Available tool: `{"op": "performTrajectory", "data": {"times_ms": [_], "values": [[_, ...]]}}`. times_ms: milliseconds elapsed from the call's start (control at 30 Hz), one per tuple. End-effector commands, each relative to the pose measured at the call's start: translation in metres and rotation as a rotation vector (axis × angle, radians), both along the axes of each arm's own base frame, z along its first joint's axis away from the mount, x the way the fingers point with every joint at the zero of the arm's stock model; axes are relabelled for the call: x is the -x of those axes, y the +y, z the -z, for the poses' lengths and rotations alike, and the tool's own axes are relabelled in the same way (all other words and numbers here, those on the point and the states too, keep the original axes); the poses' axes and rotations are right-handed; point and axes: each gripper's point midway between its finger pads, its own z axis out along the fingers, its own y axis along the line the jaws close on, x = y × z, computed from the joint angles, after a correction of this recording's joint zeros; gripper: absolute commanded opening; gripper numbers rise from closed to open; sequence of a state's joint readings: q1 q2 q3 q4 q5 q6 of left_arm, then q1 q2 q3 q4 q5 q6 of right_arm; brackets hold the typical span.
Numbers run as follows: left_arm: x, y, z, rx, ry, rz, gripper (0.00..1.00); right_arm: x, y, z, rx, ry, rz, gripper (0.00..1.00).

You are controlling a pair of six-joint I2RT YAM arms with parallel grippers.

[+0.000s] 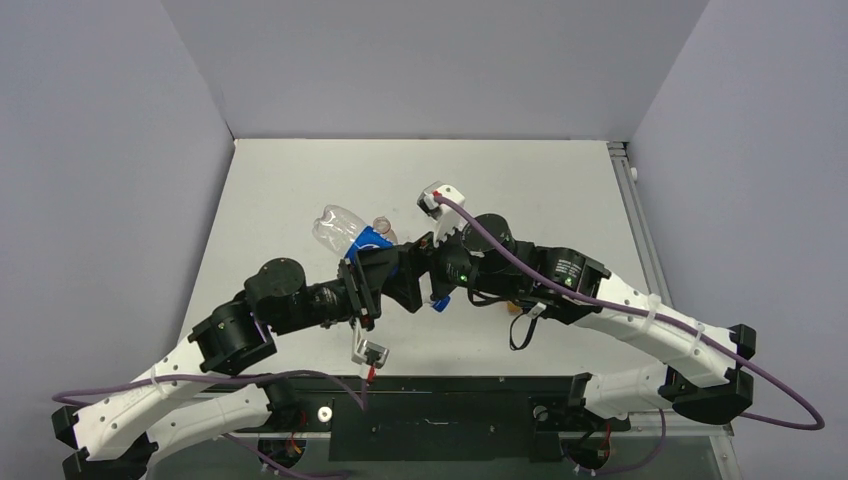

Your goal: Unscrew the bottle caps

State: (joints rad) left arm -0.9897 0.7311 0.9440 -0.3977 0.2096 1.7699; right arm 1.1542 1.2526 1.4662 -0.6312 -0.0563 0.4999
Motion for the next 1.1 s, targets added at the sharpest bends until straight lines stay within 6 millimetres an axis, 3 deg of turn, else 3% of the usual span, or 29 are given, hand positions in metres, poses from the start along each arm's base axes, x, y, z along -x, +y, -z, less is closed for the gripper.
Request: {"op": "performTrajectory", "data": {"times_ms": [0, 233, 400, 533, 700, 833, 1067], "values": [[-0.004, 0.008, -0.034, 0.159, 0.057, -0.067, 0.35, -0.029, -0.012, -0.049, -0.076, -0.123, 0.138, 0.81], [-0.026, 0.018, -0.06, 0.54, 0.446, -0.235, 0.3, -0.044, -0.039, -0.136, -0.234, -0.276, 0.253, 0.83], [-0.034, 0.018, -0.071, 0.805, 0.78, -0.298, 0.33, -0.05, -0.037, -0.171, -0.344, -0.304, 0.299, 0.84], [-0.029, 0.017, -0.08, 0.922, 0.932, -0.278, 0.33, -0.055, -0.032, -0.181, -0.39, -0.296, 0.33, 0.78], [-0.027, 0.018, -0.092, 1.029, 1.041, -0.257, 0.33, -0.064, -0.041, -0.185, -0.409, -0.306, 0.406, 0.7], [-0.023, 0.017, -0.096, 1.034, 1.066, -0.23, 0.33, -0.068, -0.048, -0.189, -0.422, -0.313, 0.449, 0.67], [-0.025, 0.02, -0.103, 1.078, 1.067, -0.229, 0.33, -0.067, -0.033, -0.19, -0.444, -0.285, 0.417, 0.56]]}}
